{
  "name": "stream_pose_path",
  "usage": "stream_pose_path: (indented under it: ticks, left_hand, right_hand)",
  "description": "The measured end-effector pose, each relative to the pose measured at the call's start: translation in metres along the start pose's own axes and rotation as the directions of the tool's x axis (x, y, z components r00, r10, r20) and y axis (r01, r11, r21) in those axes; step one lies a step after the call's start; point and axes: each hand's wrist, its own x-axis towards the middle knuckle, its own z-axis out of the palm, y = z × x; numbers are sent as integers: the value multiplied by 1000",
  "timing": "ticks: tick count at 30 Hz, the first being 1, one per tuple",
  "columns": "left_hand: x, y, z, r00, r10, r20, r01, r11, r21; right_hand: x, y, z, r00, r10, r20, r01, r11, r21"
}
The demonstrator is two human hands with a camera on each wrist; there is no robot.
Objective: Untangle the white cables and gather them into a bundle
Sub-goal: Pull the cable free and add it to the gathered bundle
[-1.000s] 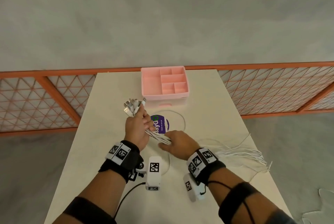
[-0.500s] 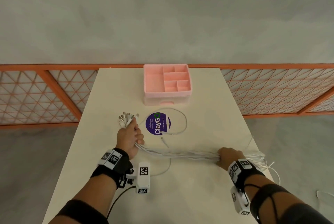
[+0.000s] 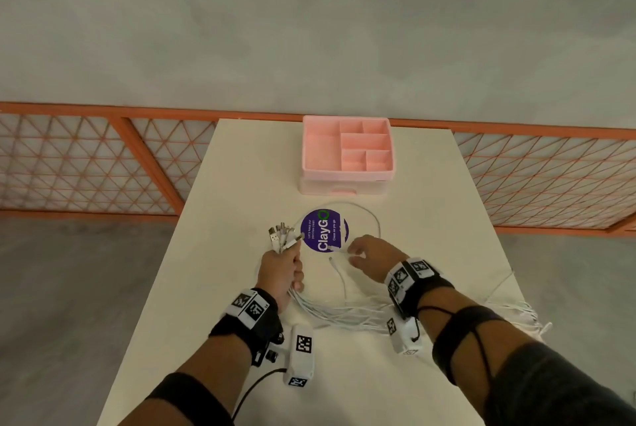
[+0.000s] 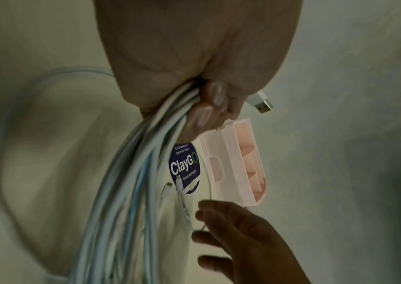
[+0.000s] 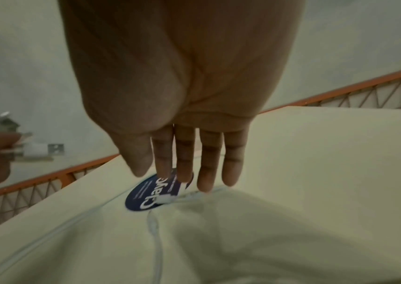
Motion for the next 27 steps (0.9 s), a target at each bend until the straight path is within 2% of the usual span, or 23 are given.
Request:
stream_pose_path:
  ticks: [4,6,8,12,14,17,20,23,27]
  left_hand:
    - [-3,-1,-1,1000,1,7,-1,1000,4]
    - [-4,-2,-2,1000,-2,8,1,1000,7]
    - [-4,-3,-2,1000,3,14,-3,1000,15]
    - [-3,-2,1,999,17,47,-18,1000,19]
    - [-2,0,2,998,27,53,-29,999,31]
    - [-1,3,5,996,76,45,-78,996,43]
    - [0,7,10,997,83,10,-83,996,-21]
    - [-2,11,14,998,63,3,-63,994,-89]
    - [-13,15,18,992,78,97,-69,994,-90]
  right_hand:
    - [12,-16,28,998,61,-3,-61,997,-42]
    - [20,-4,54,999,36,38,-34,997,-62]
    - [33,17,81,999,37,27,-36,999,-33]
    - [19,-3,64,981,190,32,-192,980,47]
    - [13,-14,43,976,217,20,-217,956,200]
    - [3,-28,20,992,104,-74,-59,887,457]
    - [-9,-47,5,990,4,-139,88,760,644]
    - [-17,-64,6,983,-55,-175,163,702,693]
    - [-18,-73,19,976,-48,-214,193,648,737]
